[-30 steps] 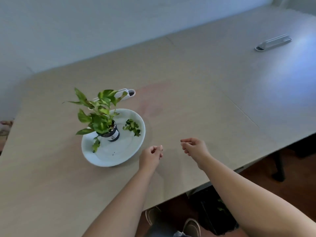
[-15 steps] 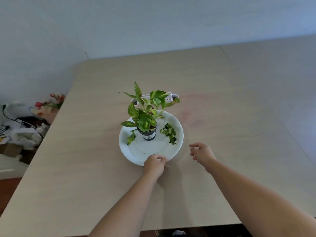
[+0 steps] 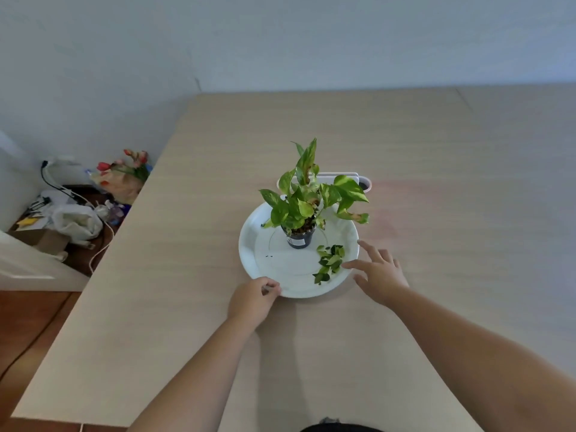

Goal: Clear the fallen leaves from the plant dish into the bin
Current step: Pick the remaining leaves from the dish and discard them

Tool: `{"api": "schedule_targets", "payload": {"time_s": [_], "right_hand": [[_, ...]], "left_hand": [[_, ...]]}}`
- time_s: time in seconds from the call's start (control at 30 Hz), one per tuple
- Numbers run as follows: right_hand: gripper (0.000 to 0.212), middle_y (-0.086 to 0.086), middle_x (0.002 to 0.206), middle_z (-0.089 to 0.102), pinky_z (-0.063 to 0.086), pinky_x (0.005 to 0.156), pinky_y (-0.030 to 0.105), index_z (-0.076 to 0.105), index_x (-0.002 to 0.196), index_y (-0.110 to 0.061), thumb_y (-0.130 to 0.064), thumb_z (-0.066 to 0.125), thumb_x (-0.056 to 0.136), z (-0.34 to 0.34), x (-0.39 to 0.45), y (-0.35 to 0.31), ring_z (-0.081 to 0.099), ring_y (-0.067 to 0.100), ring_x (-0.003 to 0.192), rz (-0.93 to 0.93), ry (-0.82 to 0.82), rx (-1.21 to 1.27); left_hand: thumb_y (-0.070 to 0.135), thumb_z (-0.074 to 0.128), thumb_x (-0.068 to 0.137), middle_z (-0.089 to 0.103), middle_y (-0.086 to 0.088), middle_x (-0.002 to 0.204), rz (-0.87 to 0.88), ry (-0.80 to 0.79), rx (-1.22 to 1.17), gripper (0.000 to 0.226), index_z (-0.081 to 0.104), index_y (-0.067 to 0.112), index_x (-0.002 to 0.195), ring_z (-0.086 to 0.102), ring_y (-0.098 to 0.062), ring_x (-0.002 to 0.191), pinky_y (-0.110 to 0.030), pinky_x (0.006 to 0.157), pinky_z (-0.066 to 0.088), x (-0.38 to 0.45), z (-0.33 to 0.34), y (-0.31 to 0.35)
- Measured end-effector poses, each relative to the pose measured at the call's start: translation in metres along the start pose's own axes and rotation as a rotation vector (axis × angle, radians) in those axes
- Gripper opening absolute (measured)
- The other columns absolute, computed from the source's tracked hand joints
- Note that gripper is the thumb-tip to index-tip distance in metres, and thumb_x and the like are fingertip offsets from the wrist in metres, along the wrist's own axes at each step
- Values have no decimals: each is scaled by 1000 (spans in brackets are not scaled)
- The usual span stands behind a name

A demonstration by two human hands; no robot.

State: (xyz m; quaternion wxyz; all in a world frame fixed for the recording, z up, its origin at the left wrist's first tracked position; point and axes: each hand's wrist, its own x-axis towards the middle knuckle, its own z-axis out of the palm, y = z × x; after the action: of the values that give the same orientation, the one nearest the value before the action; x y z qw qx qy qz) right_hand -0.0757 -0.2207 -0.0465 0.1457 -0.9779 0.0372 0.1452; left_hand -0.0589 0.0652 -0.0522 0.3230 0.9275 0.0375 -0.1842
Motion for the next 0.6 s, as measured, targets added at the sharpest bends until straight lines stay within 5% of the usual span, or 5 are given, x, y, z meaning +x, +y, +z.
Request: {"api": "schedule_targets", "payload": {"time_s": [0.47,0.6], "right_hand": [[30,-8,125,52,19,113,35,62,121,-45,-42,50,94,21,-9,-32,40,17,129,-165,70,-32],[36,-7,111,54,35,104,29,66,119,-36,-21,50,91,20,-7,-35,48,17,117,-178,-34,84]], "left_hand": [[28,64,89,66,5,96,-35,112,-74,17,70,28,105,62,-15,96,-26,80,45,46,-31,-20],[30,56,91,69,6,99,30,270,233,16,69,28,102,52,-23,108,-32,74,47,48,-28,-11]]}}
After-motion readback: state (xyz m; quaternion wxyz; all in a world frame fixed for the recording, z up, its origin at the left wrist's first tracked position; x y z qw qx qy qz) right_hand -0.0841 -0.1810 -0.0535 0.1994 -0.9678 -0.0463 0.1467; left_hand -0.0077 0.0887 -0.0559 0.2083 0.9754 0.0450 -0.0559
